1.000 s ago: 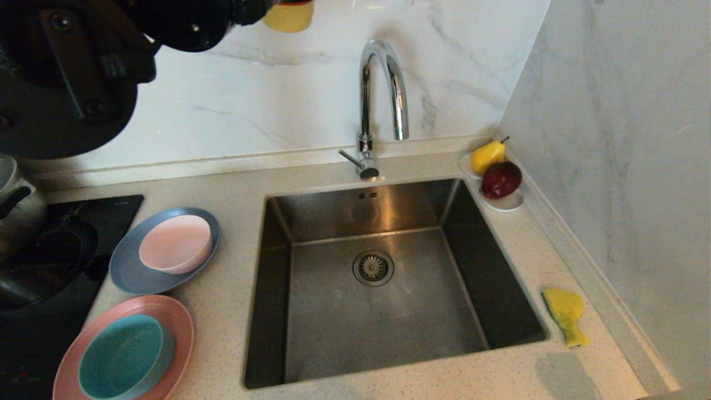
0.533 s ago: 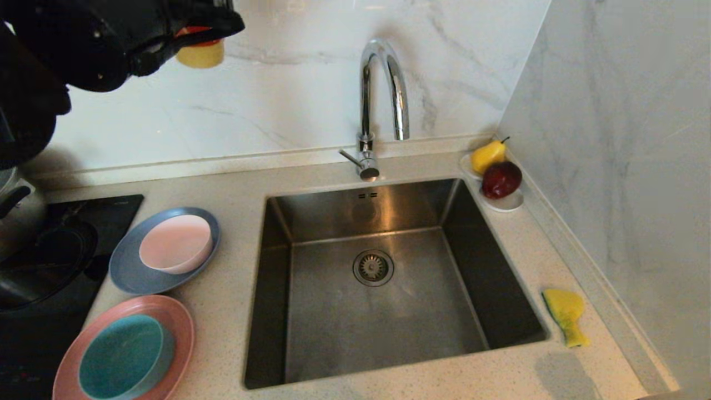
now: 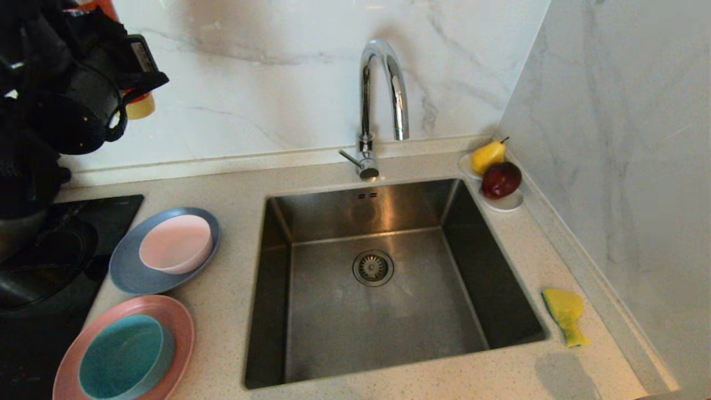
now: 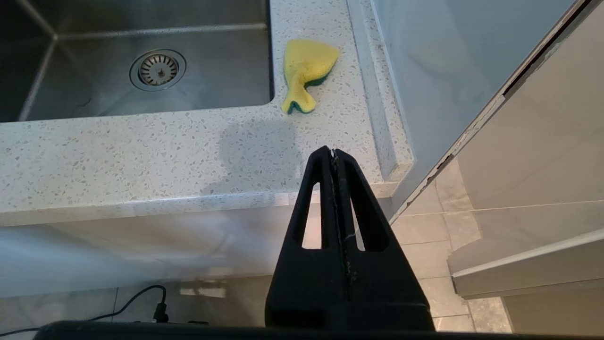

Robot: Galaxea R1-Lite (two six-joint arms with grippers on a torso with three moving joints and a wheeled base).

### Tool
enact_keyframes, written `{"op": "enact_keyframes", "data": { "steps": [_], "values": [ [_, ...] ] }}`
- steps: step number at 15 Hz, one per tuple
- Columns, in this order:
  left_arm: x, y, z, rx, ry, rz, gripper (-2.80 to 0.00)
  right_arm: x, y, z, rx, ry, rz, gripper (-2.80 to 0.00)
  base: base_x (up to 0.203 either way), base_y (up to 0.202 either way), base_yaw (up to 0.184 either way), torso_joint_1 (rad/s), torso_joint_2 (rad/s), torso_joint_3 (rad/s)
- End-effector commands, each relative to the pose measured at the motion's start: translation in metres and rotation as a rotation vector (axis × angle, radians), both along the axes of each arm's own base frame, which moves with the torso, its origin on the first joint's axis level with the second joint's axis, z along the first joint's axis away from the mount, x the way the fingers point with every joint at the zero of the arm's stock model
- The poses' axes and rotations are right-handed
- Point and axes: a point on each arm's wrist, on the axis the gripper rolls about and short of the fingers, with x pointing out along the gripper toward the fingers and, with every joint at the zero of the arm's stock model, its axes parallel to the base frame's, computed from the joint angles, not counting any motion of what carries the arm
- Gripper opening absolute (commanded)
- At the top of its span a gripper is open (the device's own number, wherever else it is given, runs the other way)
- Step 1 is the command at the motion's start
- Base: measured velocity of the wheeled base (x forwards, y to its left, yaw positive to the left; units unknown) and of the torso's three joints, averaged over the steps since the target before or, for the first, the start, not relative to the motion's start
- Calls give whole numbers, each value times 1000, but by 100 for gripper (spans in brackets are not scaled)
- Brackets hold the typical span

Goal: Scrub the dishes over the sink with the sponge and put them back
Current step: Place the dish soap on the table

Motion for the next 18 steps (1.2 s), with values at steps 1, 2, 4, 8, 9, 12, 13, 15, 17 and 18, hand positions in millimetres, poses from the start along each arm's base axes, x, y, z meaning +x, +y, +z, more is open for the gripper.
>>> {"op": "enact_keyframes", "data": {
  "steps": [1, 2, 4, 8, 9, 12, 13, 15, 17, 18],
  "values": [
    [26, 18, -32, -6, 42, 90, -280, 0, 0, 0, 0, 0, 0, -280, 0, 0, 0, 0, 0, 0],
    [34, 23, -42, -13, 66, 122, -280, 0, 0, 0, 0, 0, 0, -280, 0, 0, 0, 0, 0, 0],
    [51, 33, -70, -45, 140, 197, -280, 0, 0, 0, 0, 0, 0, -280, 0, 0, 0, 0, 0, 0],
    [83, 39, -115, -119, 206, 242, -280, 0, 0, 0, 0, 0, 0, -280, 0, 0, 0, 0, 0, 0],
    [91, 39, -127, -139, 221, 249, -280, 0, 0, 0, 0, 0, 0, -280, 0, 0, 0, 0, 0, 0],
    [110, 27, -143, -187, 214, 235, -280, 0, 0, 0, 0, 0, 0, -280, 0, 0, 0, 0, 0, 0],
    [117, 24, -150, -187, 227, 229, -280, 0, 0, 0, 0, 0, 0, -280, 0, 0, 0, 0, 0, 0],
    [130, 15, -154, -188, 216, 212, -280, 0, 0, 0, 0, 0, 0, -280, 0, 0, 0, 0, 0, 0],
    [140, 1, -161, -190, 212, 190, -280, 0, 0, 0, 0, 0, 0, -280, 0, 0, 0, 0, 0, 0],
    [145, -6, -167, -193, 214, 193, -280, 0, 0, 0, 0, 0, 0, -280, 0, 0, 0, 0, 0, 0]
  ]
}}
